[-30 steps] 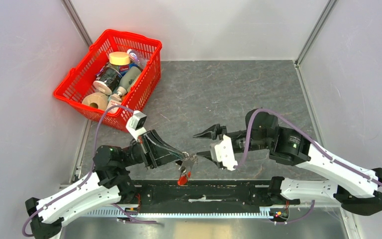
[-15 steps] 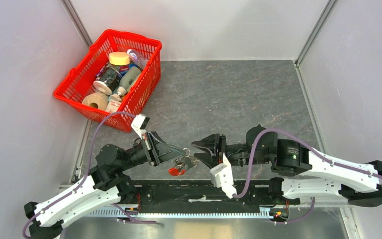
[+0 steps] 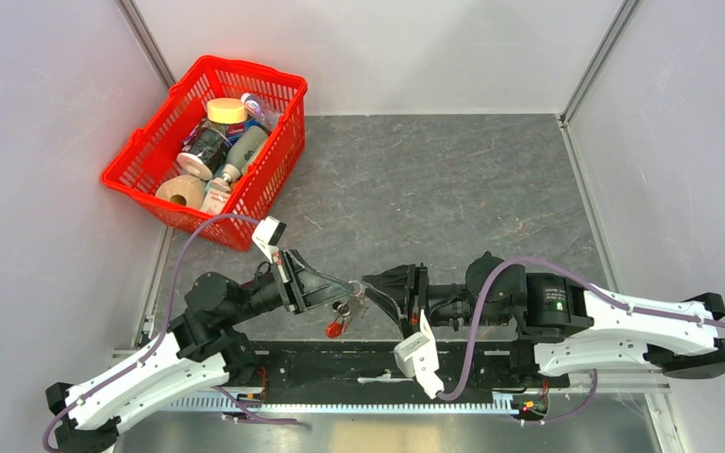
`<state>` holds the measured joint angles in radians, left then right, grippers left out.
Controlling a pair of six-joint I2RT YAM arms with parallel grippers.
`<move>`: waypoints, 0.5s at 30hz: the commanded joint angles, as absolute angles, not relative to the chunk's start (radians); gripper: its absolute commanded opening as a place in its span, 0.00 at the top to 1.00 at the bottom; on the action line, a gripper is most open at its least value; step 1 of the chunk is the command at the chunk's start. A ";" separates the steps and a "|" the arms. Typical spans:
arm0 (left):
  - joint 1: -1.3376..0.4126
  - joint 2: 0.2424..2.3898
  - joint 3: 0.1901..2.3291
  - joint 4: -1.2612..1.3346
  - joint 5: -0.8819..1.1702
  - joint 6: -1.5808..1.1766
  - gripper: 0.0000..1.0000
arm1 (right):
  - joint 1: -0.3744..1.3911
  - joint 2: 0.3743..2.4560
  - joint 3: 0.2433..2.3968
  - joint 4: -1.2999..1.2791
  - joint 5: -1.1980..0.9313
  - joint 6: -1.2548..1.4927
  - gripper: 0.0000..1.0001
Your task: Put the keys on the keyring
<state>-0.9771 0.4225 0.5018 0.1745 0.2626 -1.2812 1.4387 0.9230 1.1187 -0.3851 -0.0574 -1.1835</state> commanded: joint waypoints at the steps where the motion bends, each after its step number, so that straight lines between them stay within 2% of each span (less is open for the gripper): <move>1: -0.977 0.417 0.523 0.213 0.256 -1.331 0.98 | 1.469 0.935 1.113 -0.352 0.028 -1.302 0.64; 10: -0.976 0.421 0.536 0.219 0.283 -1.333 0.98 | 1.512 0.971 1.101 -0.373 0.121 -1.370 0.66; 15: -0.977 0.420 0.535 0.219 0.291 -1.335 0.98 | 1.535 0.968 1.093 -0.345 0.138 -1.393 0.71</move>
